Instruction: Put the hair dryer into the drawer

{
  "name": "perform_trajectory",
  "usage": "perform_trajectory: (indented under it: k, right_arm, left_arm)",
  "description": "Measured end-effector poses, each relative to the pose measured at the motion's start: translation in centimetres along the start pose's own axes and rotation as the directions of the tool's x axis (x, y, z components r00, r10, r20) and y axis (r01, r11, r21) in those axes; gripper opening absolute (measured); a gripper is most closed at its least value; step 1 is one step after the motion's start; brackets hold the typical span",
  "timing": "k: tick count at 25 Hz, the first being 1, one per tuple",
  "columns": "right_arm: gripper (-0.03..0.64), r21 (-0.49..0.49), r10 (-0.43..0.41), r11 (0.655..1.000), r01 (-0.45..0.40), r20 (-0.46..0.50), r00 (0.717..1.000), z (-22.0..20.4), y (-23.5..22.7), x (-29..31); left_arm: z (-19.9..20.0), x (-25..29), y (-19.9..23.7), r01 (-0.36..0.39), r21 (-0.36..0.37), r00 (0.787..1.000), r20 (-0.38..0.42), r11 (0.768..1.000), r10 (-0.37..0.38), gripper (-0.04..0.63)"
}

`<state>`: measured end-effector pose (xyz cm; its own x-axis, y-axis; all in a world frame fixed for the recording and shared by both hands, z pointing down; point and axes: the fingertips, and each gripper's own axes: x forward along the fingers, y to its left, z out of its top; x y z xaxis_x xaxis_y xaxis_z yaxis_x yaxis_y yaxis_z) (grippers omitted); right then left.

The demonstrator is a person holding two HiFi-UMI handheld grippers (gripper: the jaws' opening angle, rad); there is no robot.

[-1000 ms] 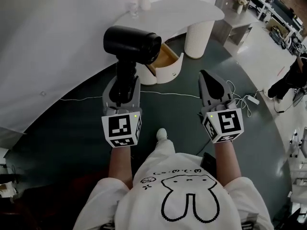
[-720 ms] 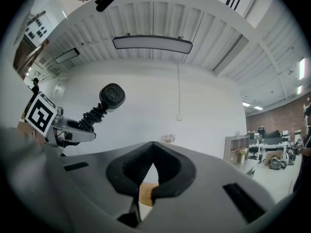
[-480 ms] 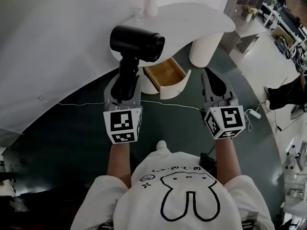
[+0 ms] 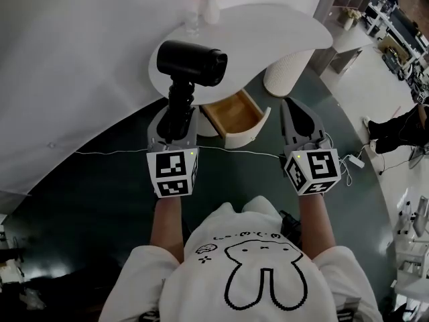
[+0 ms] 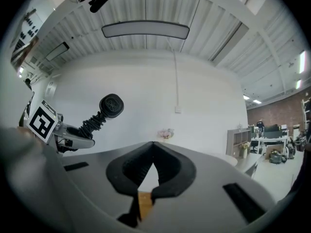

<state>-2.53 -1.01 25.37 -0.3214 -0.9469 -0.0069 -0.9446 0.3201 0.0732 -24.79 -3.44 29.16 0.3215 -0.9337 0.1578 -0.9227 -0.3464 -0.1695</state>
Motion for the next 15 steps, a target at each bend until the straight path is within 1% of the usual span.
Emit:
perform_trajectory:
  k: [4, 7, 12, 15]
  right_arm:
    - [-0.003, 0.017, 0.003, 1.000, -0.002, -0.059, 0.998, -2.2, -1.6, 1.0]
    - [-0.002, 0.047, 0.018, 0.999, -0.013, -0.109, 0.994, -4.8, -3.1, 2.1]
    - [-0.002, 0.077, 0.068, 0.995, -0.056, -0.173, 0.982, -8.0, -4.5, 5.2]
    - [-0.002, 0.100, 0.102, 0.992, -0.083, -0.207, 0.973, -10.0, -6.2, 7.2]
  left_arm:
    - [-2.3, 2.1, -1.2, 0.013, -0.030, 0.998, -0.068, 0.999, -0.015, 0.207]
    - [-4.8, 3.8, -2.5, 0.018, -0.044, 0.991, -0.134, 0.999, -0.023, 0.207]
    - [-8.7, 6.2, -3.8, 0.007, -0.092, 0.968, -0.248, 0.996, -0.029, 0.207]
    - [-10.9, 8.0, -5.5, -0.007, -0.109, 0.951, -0.307, 0.994, -0.027, 0.207]
